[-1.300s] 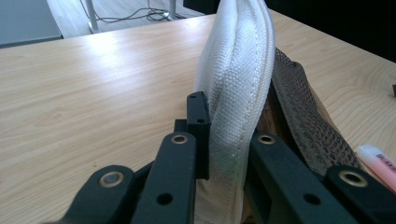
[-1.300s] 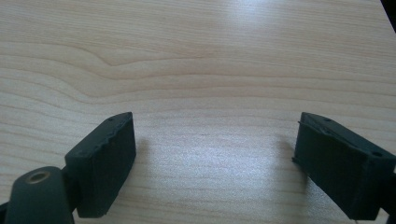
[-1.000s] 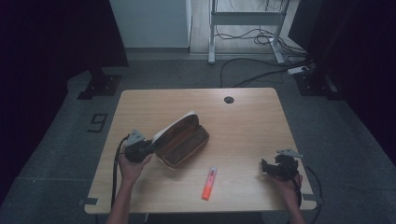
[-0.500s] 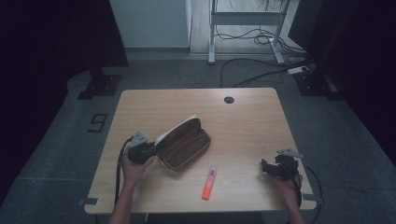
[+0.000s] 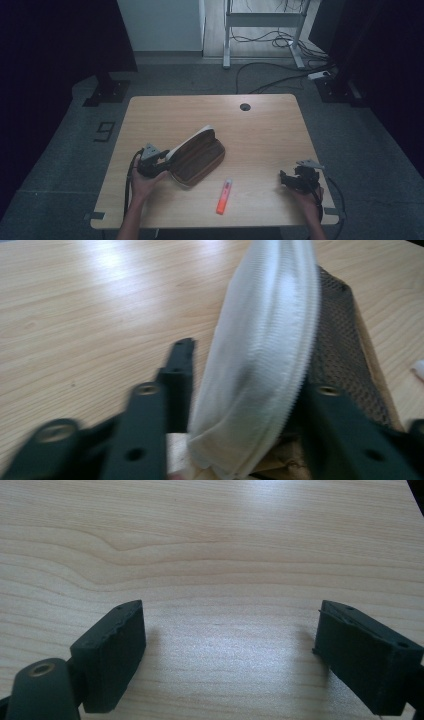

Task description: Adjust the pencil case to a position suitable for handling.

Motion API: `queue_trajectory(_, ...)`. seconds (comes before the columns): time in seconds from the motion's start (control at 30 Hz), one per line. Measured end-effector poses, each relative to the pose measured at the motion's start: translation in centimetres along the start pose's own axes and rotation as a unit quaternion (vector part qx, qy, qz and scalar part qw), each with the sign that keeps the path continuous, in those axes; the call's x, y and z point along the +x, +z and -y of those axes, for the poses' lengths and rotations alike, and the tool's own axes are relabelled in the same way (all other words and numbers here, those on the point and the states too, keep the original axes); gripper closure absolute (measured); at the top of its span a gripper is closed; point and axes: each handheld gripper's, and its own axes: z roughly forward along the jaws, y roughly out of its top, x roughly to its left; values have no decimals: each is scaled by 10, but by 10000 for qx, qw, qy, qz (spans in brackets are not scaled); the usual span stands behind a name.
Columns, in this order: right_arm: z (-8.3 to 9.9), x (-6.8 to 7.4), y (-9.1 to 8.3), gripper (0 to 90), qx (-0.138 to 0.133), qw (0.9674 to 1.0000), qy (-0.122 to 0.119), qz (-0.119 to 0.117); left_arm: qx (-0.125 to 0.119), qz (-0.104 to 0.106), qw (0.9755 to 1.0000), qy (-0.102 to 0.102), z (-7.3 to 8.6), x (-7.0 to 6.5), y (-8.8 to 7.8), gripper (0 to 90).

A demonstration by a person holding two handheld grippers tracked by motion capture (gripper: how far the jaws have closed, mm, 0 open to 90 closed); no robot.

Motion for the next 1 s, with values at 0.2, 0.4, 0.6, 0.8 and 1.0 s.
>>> queue_trajectory(0.2, 0, 0, 0, 126, -1, 10000, -1, 0, -30, -157, 9998, 68, 4, 0, -12, 282)
queue_trajectory(0.4, 0, 0, 0, 126, -1, 10000, 0, 0, -49, -59, 10000, -35, 8, 1, -31, 254)
queue_trajectory(0.6, 0, 0, 0, 126, -2, 10000, 0, 0, -103, -70, 9997, -199, 13, -1, -43, 246)
queue_trajectory(0.8, 0, 0, 0, 126, -2, 10000, 0, -1, -172, -34, 9995, -267, 19, -10, -54, 259)
queue_trajectory(1.0, 0, 0, 0, 126, -1, 10000, -2, -1, -111, 50, 9996, -247, 24, -19, -57, 280)
